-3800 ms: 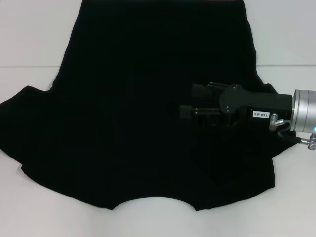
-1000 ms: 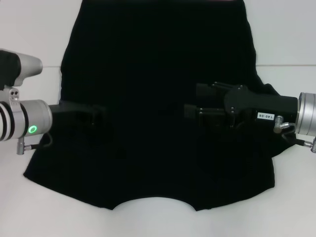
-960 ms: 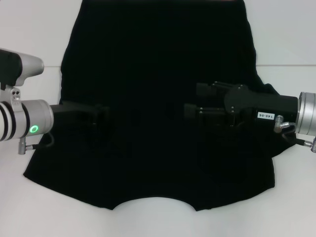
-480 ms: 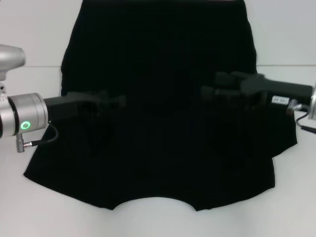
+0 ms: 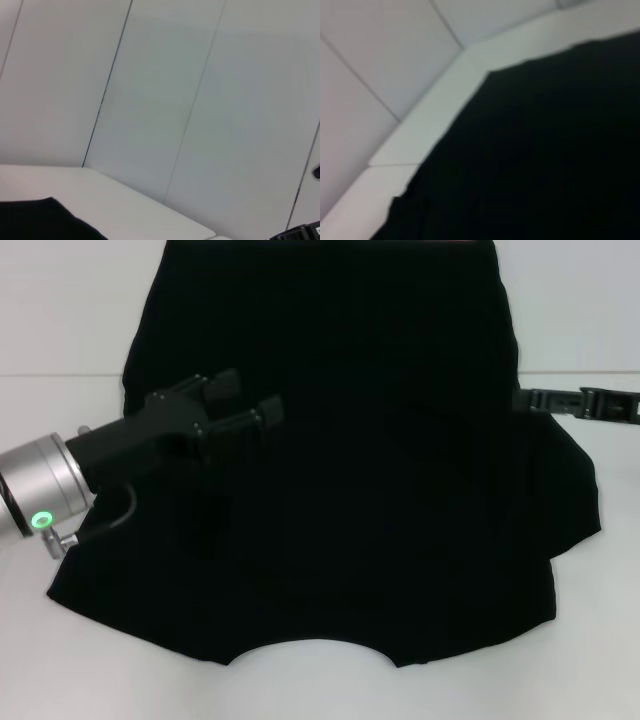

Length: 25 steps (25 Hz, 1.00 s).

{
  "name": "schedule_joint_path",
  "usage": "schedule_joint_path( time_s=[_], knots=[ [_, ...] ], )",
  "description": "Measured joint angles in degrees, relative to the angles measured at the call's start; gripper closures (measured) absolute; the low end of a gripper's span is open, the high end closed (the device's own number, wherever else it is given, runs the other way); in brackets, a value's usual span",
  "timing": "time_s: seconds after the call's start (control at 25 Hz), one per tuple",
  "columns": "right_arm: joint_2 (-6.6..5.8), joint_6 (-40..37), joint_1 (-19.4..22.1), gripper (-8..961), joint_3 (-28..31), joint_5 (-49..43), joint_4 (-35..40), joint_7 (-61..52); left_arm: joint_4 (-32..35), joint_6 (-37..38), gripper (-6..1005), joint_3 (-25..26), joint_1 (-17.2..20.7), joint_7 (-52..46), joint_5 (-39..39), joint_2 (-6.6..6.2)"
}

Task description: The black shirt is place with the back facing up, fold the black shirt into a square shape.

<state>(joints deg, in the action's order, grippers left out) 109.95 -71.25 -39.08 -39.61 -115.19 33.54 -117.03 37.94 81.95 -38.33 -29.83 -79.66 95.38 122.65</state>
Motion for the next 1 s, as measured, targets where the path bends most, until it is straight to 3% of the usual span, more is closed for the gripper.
schedule_joint_path(
  time_s=[0.16, 0.56, 1.0],
  knots=[
    [-0.79, 0.19, 0.98, 99, 0.09, -4.62, 1.73, -6.52, -1.83, 0.08, 110, -1.11, -0.19, 5.06, 1.58, 0.00],
    [-1.51, 0.89, 2.33, 129, 0.32, -14.03, 4.17, -16.72, -1.56, 0.32, 109, -2.28, -0.82, 8.98, 8.98, -0.11],
    [-1.22, 1.96, 2.80, 162, 0.30, -19.23, 3.62, -19.97, -3.08, 0.81, 108, -2.28, -0.79, 10.80, 9.21, 0.24]
  ],
)
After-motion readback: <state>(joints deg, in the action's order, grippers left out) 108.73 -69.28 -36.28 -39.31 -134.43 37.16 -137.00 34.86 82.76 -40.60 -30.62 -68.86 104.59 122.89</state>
